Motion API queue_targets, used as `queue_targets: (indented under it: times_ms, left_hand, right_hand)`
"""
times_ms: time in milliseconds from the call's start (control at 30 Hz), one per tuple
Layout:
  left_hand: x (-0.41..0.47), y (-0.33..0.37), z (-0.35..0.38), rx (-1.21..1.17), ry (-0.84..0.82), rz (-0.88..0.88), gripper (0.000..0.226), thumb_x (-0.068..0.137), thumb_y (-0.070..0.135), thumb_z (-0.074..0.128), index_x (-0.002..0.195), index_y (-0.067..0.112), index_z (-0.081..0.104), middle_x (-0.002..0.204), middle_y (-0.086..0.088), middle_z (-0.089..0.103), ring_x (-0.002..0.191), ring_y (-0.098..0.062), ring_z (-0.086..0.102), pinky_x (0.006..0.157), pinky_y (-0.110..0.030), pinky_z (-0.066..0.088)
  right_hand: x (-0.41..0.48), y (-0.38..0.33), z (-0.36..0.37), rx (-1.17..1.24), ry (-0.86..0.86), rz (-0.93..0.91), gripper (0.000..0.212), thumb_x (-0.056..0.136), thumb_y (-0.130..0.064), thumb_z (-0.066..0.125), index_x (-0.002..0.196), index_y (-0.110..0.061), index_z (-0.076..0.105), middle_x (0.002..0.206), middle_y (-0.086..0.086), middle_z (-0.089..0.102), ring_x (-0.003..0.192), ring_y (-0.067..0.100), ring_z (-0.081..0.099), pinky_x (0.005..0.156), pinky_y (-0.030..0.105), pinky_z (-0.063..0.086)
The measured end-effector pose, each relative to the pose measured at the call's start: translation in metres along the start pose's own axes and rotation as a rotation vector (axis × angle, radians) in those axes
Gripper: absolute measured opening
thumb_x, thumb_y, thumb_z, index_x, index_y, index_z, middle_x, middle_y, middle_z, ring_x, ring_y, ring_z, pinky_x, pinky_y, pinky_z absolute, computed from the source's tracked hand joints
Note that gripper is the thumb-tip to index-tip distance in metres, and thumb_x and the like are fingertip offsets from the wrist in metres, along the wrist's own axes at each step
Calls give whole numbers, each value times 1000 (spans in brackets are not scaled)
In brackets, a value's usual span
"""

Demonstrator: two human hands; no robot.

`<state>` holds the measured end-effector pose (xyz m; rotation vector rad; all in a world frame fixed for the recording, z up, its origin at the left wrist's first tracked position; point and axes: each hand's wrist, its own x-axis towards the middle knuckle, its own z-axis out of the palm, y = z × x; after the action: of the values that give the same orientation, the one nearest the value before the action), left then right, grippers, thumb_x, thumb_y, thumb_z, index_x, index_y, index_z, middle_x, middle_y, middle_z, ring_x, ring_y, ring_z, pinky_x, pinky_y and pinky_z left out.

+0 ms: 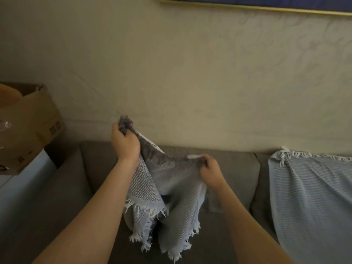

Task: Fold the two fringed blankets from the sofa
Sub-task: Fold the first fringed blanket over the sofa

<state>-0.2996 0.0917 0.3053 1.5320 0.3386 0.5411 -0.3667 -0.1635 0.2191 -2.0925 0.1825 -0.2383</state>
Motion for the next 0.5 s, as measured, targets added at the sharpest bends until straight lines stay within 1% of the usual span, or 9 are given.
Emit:
queue_targets:
  times_ms: [67, 133, 167, 233, 300, 367, 400, 467, 500]
  left_hand:
    - [-8, -2, -6, -91, -66, -86, 28, 105, 5, 46, 116, 20, 66, 110, 6, 70, 107, -14, 68, 103, -31, 54]
    - [-13, -9, -12, -115, -55, -159, 24, 104, 7, 47, 102, 16, 69, 101, -1, 72, 104, -24, 70, 94, -36, 57]
    - [-16, -11, -15, -96, -52, -189, 23, 102, 11, 49, 92, 17, 69, 92, -2, 71, 98, -29, 70, 84, -35, 56]
    - [-20, -14, -22, -41, -110, -219, 27, 97, 26, 57, 73, 16, 65, 73, -3, 65, 79, -37, 65, 71, -36, 48]
    - [-26, -10, -28, 36, -228, -219, 39, 96, 36, 63, 66, 12, 58, 64, -4, 56, 63, -26, 52, 68, -39, 43]
    - [-32, -3, -30, 139, -376, -126, 46, 98, 44, 70, 67, 12, 62, 61, 0, 61, 59, -14, 54, 63, -31, 44]
    - [-36, 2, -28, 174, -472, -49, 41, 96, 46, 75, 71, 14, 69, 64, 6, 67, 60, -8, 60, 62, -25, 46]
    - [-44, 11, -25, 185, -715, 55, 21, 85, 37, 87, 97, 20, 80, 83, 16, 80, 80, 5, 72, 73, -13, 54]
    - [-46, 10, -23, 187, -821, 90, 34, 80, 31, 93, 110, 22, 80, 95, 17, 82, 92, 4, 74, 82, -14, 57]
  right_hand:
    - [2, -27, -6, 183, 165, 9, 37, 105, 0, 46, 73, -19, 52, 62, -7, 48, 49, 4, 39, 49, 23, 35]
    - [5, -54, -16, 244, 222, -55, 40, 106, -8, 53, 68, -21, 47, 54, -14, 42, 49, 5, 32, 49, 24, 28]
    - [6, -66, -21, 224, 227, -110, 38, 103, -9, 59, 68, -20, 52, 52, -15, 47, 50, 3, 36, 49, 24, 31]
    - [7, -85, -28, 173, 223, -193, 20, 96, -9, 70, 77, -17, 72, 66, -13, 69, 60, 4, 58, 54, 24, 45]
    - [8, -98, -29, 108, 192, -243, 16, 90, -4, 72, 90, -16, 81, 80, -7, 77, 74, 6, 70, 62, 24, 53]
    - [8, -105, -23, 17, 133, -306, 25, 86, 0, 70, 93, -19, 84, 84, -10, 79, 79, 2, 73, 64, 21, 56]
    - [6, -108, -20, -22, 105, -328, 27, 85, 1, 69, 93, -20, 84, 83, -12, 78, 79, 0, 72, 63, 20, 56]
    - [4, -114, -13, -56, 58, -329, 28, 84, -1, 69, 92, -22, 85, 78, -15, 77, 73, -2, 71, 58, 17, 53]
    - [2, -118, -11, -55, 35, -319, 27, 82, -3, 69, 91, -23, 85, 75, -16, 76, 70, -3, 70, 56, 15, 51]
